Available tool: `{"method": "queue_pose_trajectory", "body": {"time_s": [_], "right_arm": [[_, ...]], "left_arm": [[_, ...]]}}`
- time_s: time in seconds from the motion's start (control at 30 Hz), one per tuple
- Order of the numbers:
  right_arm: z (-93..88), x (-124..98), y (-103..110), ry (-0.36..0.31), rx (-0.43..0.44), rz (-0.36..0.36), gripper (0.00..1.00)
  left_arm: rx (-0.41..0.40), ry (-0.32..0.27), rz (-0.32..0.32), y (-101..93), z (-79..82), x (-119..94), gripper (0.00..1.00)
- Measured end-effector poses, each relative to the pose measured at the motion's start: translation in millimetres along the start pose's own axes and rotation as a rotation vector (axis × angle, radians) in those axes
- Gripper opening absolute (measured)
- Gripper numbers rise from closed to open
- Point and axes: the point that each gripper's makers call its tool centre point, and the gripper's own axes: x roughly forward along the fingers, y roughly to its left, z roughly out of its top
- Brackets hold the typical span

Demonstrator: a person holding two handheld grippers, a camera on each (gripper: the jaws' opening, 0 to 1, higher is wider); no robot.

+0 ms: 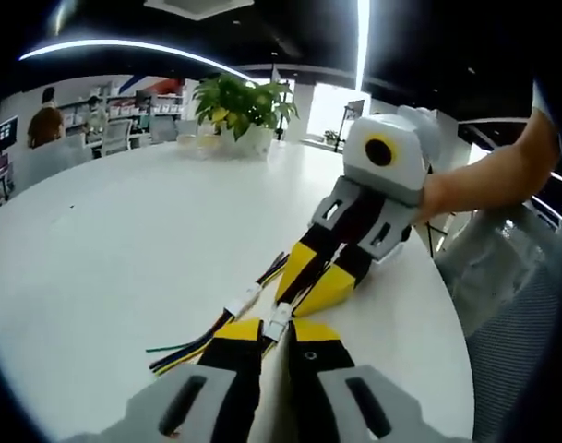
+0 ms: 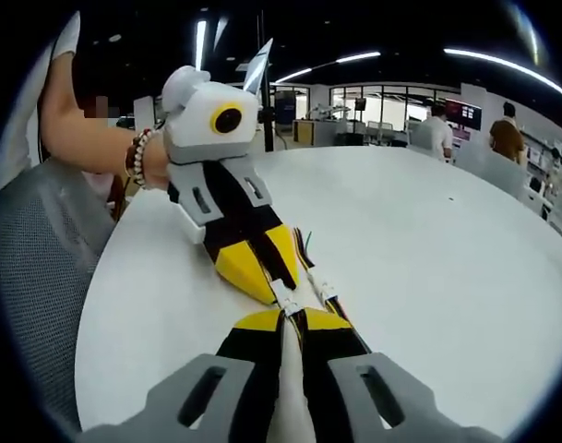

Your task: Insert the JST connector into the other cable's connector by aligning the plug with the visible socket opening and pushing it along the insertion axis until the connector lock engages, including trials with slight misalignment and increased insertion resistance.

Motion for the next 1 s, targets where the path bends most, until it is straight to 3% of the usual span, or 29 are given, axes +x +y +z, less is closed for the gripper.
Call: {"method": "queue_pose_trajectory", "body": {"time_s": [0.43,0.6,1.0], "right_arm": [[1.9,-1.4,-1.2,-0.01,0.024,-0.007,0.08],[6.8,-2.7,-2.0,-0.022,0.038,-0.017,0.09],[23.5,-15.0,-0.9,-0.051,0.091,-0.067,0.2]], "left_arm": [[-0.034,-0.005,0.003,-0.4,2.5,-3.2,0.06],[-0.039,0.0,0.0,-2.9,2.6,-4.9,0.12],[-0.094,-0.052,-0.001,-10.3,22.8,-18.9,0.24]]}}
